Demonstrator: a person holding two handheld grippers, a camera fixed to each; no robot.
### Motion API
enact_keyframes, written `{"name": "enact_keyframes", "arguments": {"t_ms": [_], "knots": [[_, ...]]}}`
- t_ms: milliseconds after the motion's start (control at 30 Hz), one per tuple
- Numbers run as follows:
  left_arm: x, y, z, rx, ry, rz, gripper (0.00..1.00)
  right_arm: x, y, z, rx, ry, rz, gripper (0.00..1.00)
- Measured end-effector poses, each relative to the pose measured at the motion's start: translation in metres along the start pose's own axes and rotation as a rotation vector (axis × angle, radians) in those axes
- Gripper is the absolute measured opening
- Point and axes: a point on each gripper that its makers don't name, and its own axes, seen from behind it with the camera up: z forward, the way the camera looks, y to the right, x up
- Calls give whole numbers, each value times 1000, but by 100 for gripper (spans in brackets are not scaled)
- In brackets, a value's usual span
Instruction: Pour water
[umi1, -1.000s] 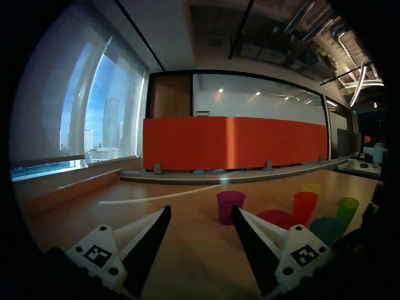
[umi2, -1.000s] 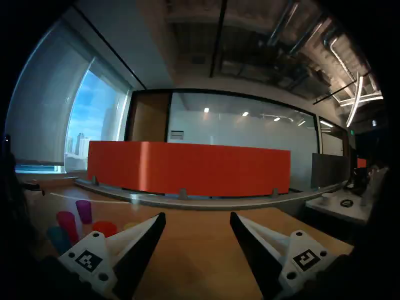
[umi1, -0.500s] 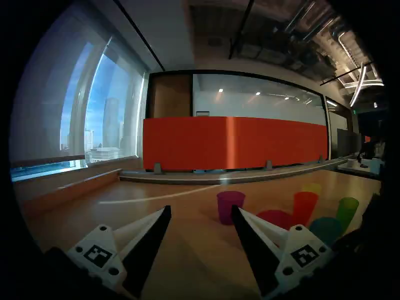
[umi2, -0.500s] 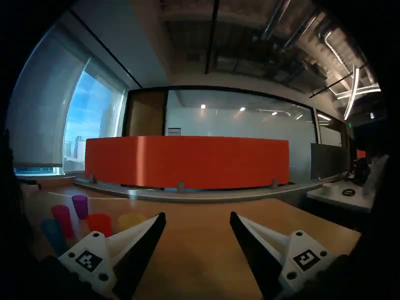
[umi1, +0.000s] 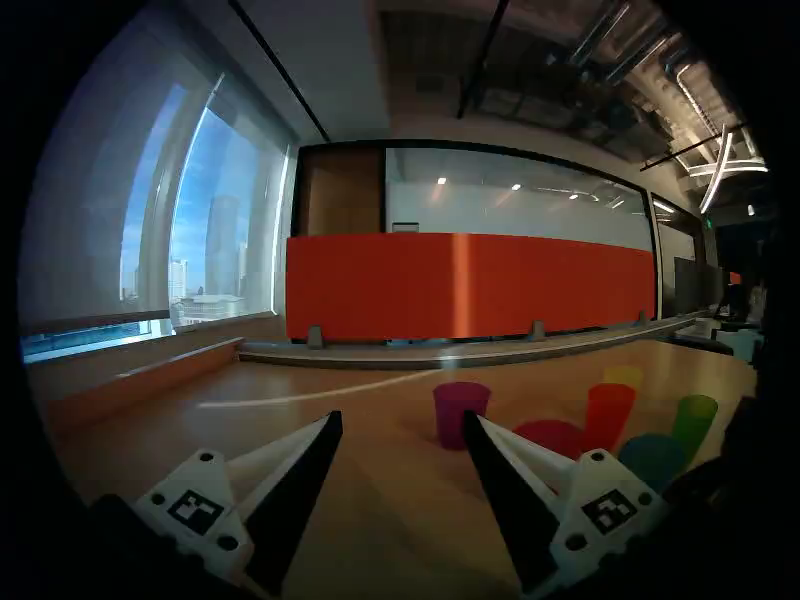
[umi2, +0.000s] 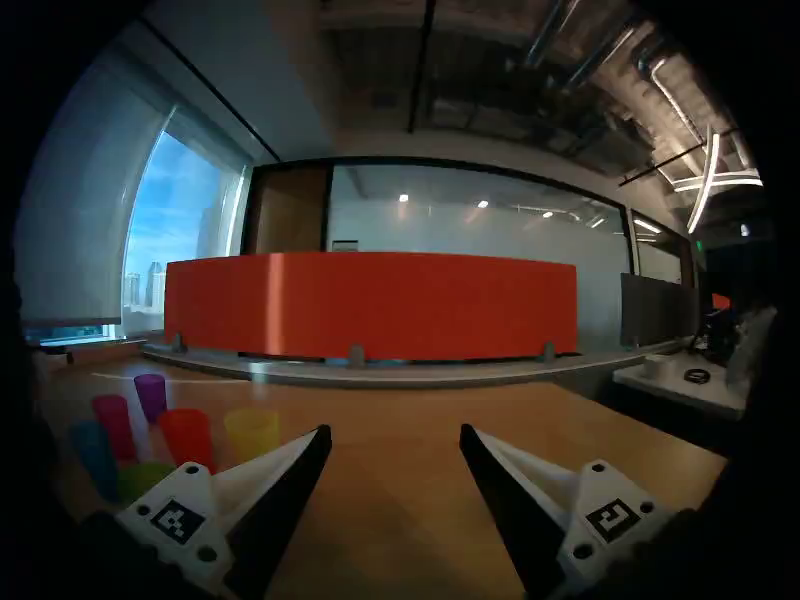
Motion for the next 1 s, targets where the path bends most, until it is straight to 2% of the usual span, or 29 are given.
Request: {"name": "enact_keyframes", "arguments": {"t_ms": [1000], "knots": [[0,0,-1,0,0,0,89,-9,0,2,0,-11,15,99]]}}
